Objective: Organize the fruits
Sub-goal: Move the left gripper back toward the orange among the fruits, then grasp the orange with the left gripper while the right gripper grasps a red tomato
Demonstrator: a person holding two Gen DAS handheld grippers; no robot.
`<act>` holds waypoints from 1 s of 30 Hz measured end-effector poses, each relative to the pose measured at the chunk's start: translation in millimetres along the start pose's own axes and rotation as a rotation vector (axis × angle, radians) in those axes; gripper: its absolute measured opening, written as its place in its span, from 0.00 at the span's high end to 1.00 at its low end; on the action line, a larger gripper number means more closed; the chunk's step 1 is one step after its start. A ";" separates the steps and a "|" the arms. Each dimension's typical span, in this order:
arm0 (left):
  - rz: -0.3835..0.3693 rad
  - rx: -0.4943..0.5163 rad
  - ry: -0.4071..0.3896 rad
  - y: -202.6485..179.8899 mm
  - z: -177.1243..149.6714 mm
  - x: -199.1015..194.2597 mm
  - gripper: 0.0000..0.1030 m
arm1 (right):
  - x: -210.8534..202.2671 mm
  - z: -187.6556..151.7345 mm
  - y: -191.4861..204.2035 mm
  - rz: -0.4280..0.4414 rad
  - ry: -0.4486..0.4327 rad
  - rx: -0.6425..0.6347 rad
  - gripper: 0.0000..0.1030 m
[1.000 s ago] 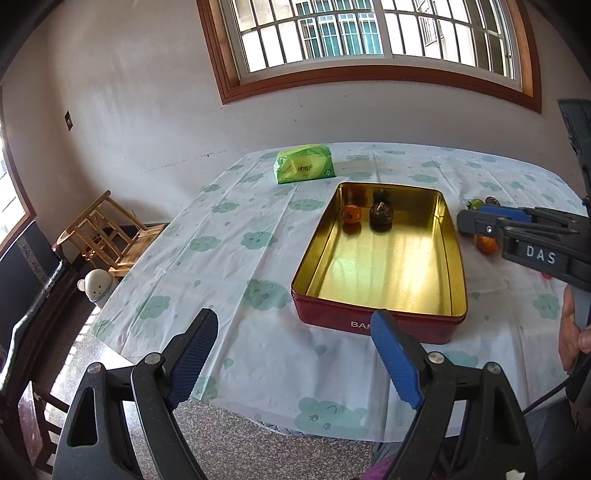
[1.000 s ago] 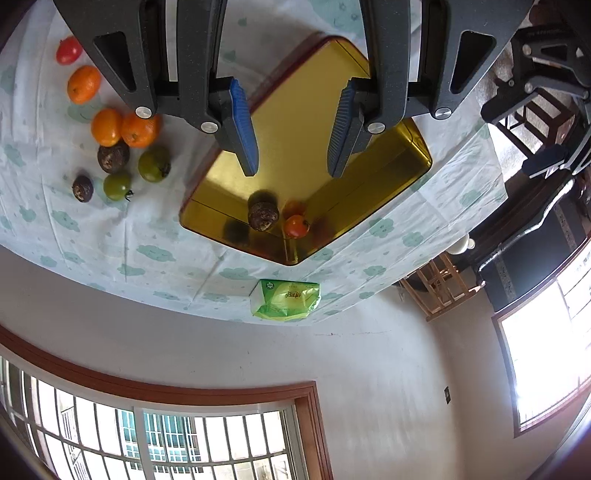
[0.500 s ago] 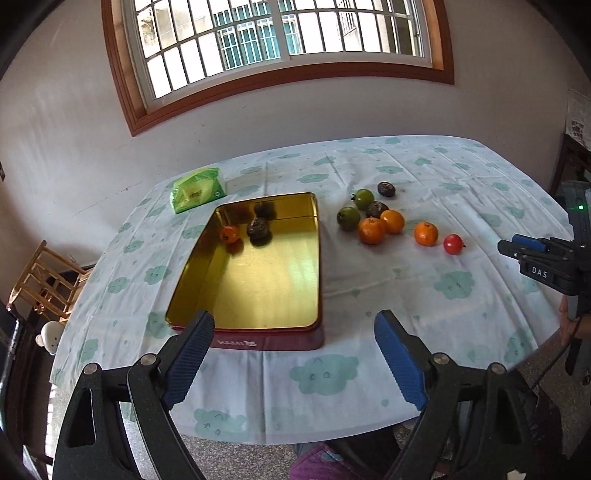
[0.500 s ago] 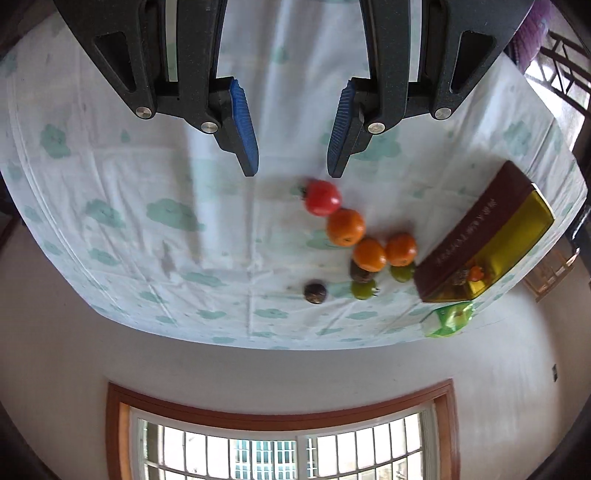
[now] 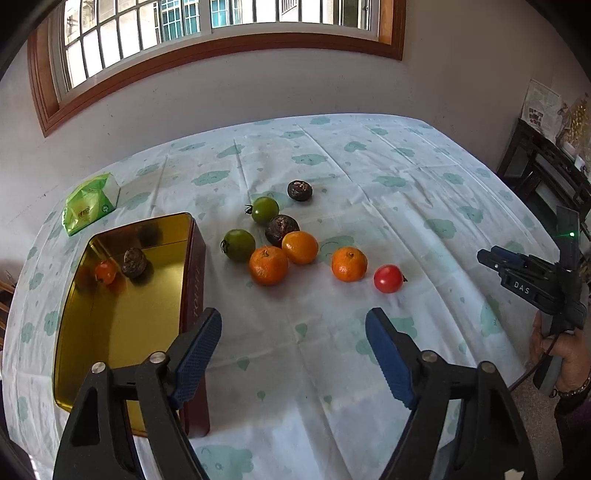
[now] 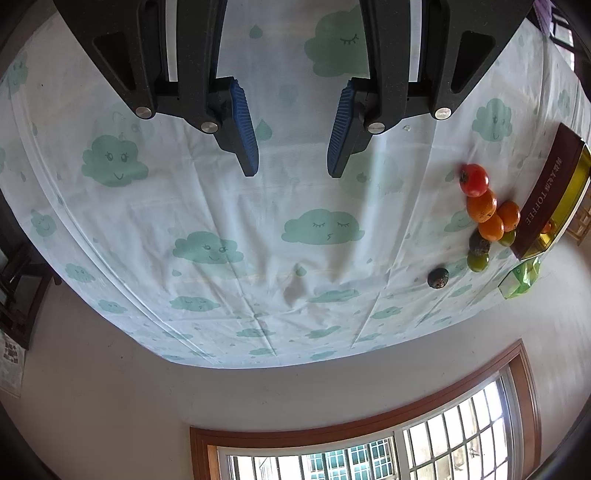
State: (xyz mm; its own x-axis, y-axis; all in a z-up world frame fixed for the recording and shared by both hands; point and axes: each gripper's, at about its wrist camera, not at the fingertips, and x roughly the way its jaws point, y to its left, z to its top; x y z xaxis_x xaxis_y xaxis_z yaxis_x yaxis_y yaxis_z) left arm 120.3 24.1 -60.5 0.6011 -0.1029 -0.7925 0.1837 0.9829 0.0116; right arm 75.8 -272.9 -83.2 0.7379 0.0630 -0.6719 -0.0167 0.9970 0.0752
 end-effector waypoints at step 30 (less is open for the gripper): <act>-0.039 -0.048 0.149 24.1 22.8 87.6 0.66 | 13.1 -5.5 -1.8 0.038 0.022 0.000 0.61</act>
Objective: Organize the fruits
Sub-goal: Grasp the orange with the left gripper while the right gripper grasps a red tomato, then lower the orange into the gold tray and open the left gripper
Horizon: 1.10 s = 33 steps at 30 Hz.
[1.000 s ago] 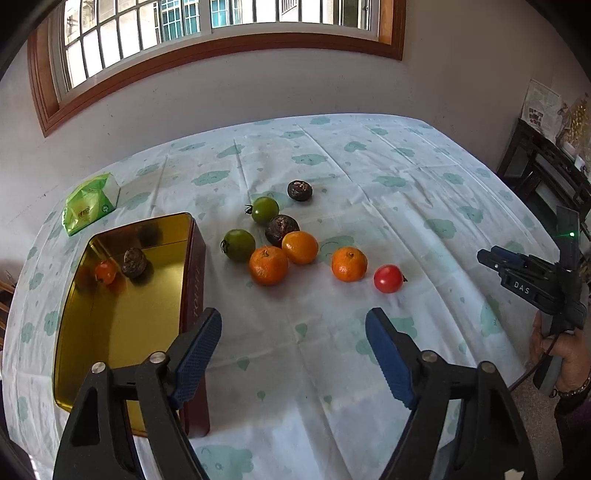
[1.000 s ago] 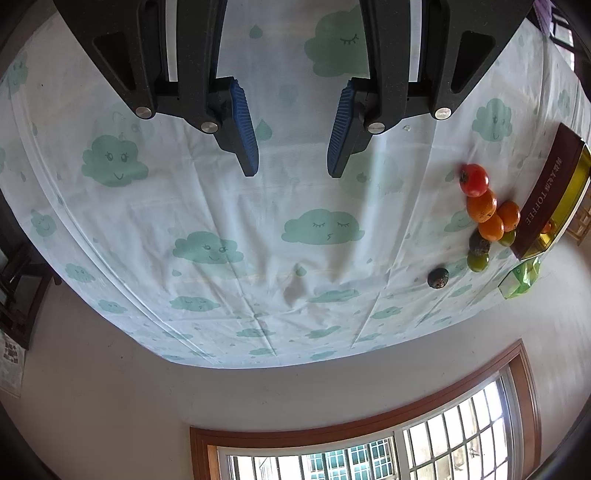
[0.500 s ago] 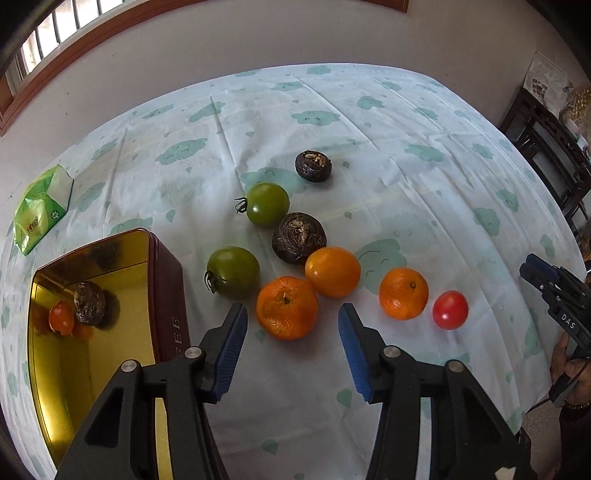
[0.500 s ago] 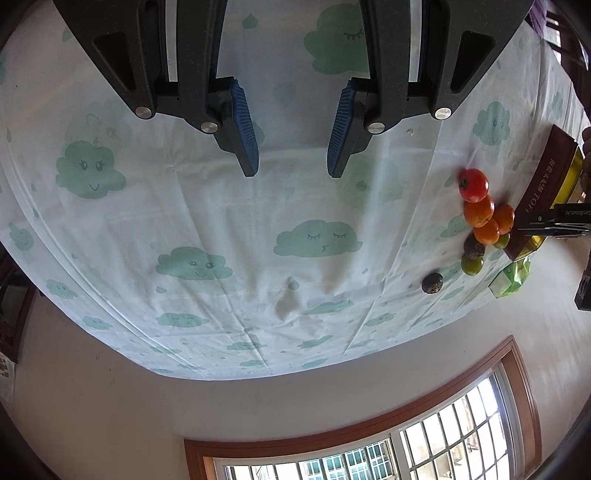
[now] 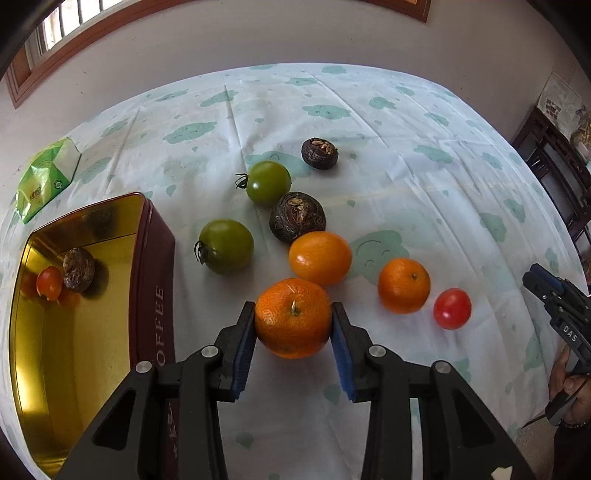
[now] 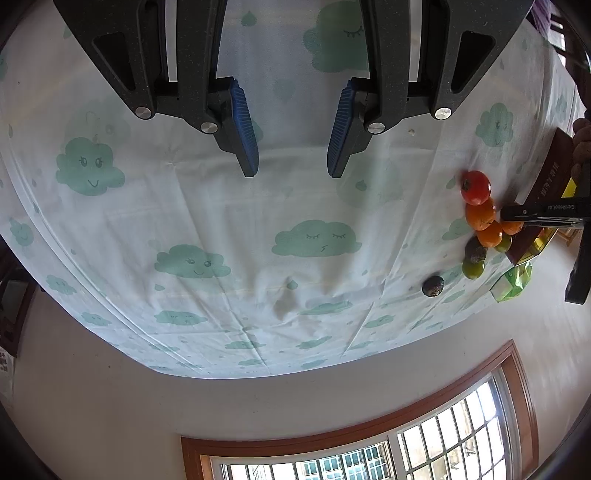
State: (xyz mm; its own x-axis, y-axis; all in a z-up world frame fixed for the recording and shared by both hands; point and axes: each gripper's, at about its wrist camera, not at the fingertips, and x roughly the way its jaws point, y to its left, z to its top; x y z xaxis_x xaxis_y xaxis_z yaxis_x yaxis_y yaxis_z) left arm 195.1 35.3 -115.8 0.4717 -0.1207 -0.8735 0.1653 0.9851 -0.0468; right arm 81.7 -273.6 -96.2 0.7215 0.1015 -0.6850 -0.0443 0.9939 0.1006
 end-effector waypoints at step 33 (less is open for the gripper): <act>0.083 -0.140 -0.193 54.0 -72.5 -136.7 0.66 | 36.2 7.3 156.5 0.193 0.085 -0.329 0.69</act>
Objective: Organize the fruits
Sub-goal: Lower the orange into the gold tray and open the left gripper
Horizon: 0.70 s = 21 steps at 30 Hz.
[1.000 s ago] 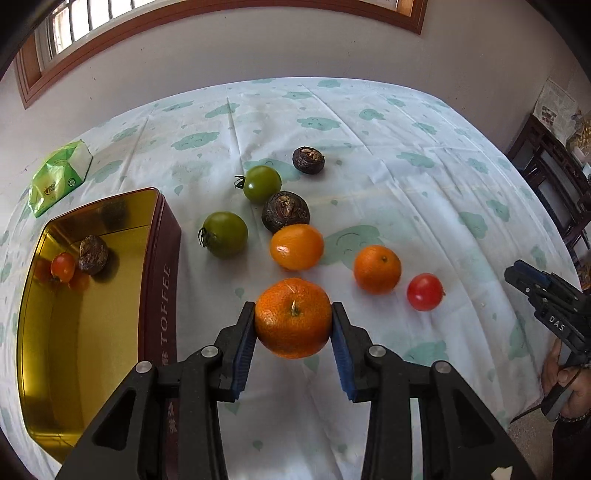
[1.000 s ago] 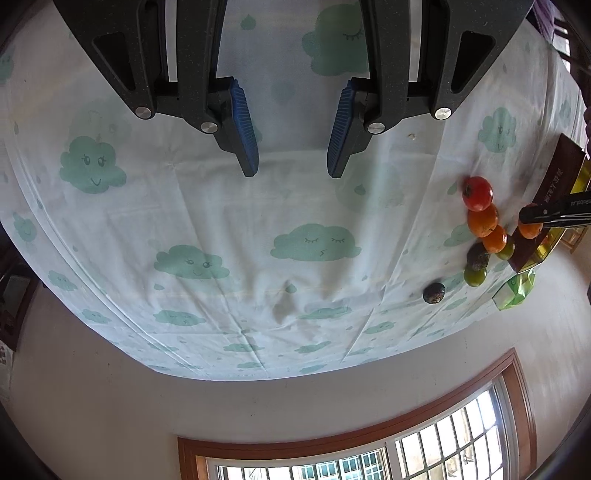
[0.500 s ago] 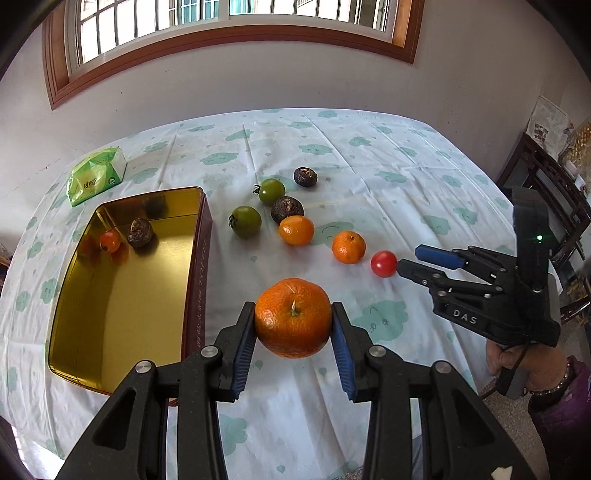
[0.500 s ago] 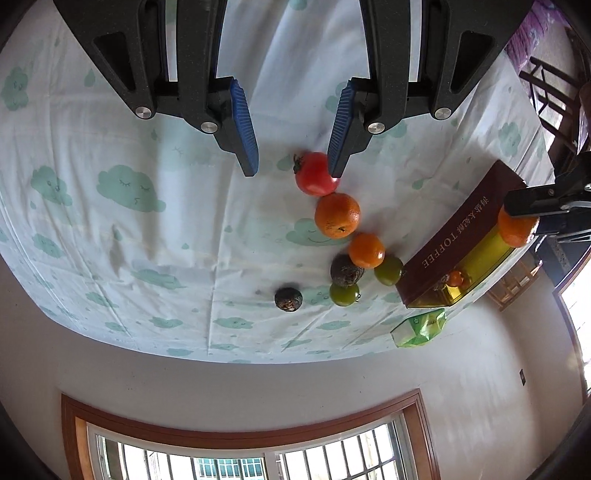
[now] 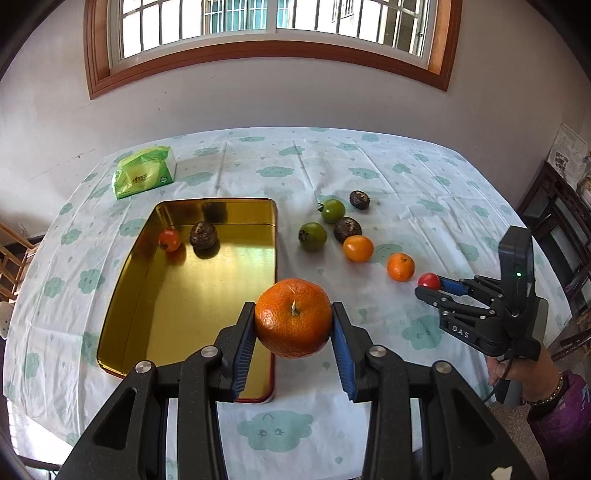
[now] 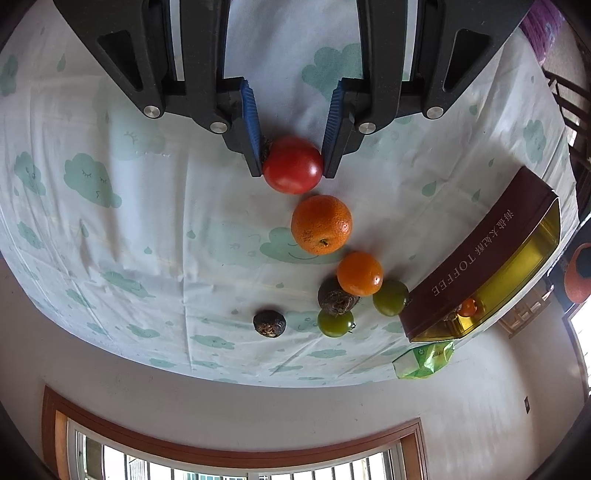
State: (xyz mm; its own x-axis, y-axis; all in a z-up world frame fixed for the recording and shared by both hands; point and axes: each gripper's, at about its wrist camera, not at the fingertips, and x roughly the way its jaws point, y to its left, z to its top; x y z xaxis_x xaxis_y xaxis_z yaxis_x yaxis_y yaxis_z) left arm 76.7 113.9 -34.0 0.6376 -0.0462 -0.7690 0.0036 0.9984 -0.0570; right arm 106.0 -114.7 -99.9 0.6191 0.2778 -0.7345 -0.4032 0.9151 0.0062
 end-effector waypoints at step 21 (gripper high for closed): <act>0.188 -0.049 0.110 115.5 27.6 97.5 0.65 | -8.4 -3.3 -13.6 -0.023 -0.082 0.092 0.69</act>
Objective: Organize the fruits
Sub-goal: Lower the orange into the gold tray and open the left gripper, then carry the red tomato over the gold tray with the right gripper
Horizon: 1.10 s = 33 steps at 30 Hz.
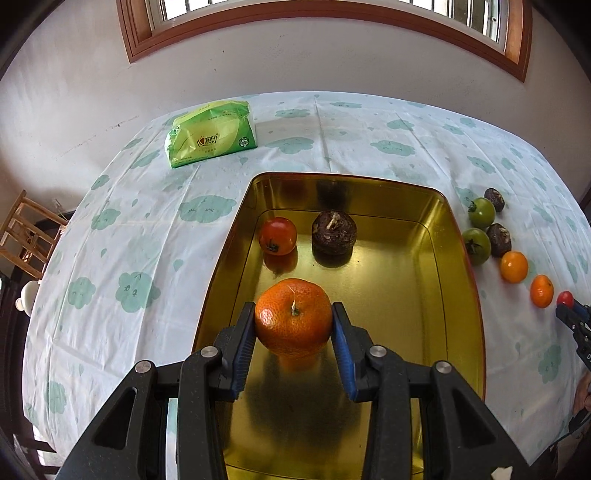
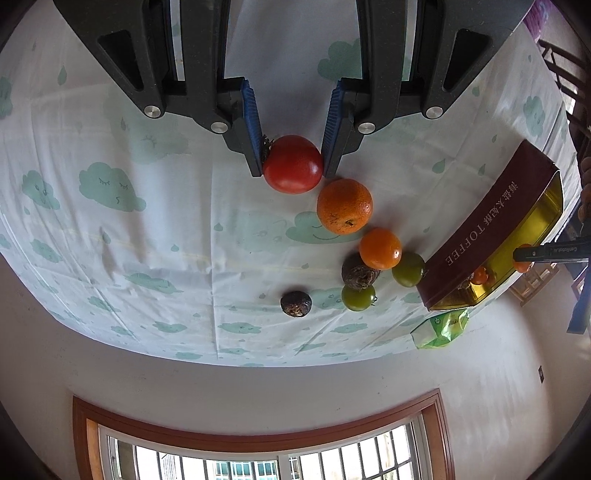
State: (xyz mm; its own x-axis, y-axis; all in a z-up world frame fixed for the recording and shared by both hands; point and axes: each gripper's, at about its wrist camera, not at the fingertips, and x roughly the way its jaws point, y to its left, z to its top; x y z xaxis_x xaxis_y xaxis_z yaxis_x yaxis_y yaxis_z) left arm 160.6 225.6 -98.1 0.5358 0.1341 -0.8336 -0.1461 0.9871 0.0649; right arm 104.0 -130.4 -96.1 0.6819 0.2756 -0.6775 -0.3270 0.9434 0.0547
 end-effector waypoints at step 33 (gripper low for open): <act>0.111 -0.079 -0.202 -22.2 -29.1 -84.4 0.35 | 0.0 0.3 -7.1 -0.015 0.012 0.038 0.69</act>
State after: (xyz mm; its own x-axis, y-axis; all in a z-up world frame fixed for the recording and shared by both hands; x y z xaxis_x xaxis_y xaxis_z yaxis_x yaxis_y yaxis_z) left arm 94.4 189.9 -45.1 0.6675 0.2636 -0.6964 -0.2735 0.9567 0.1000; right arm 106.6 -137.0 -96.2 0.6787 0.2594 -0.6871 -0.2915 0.9538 0.0722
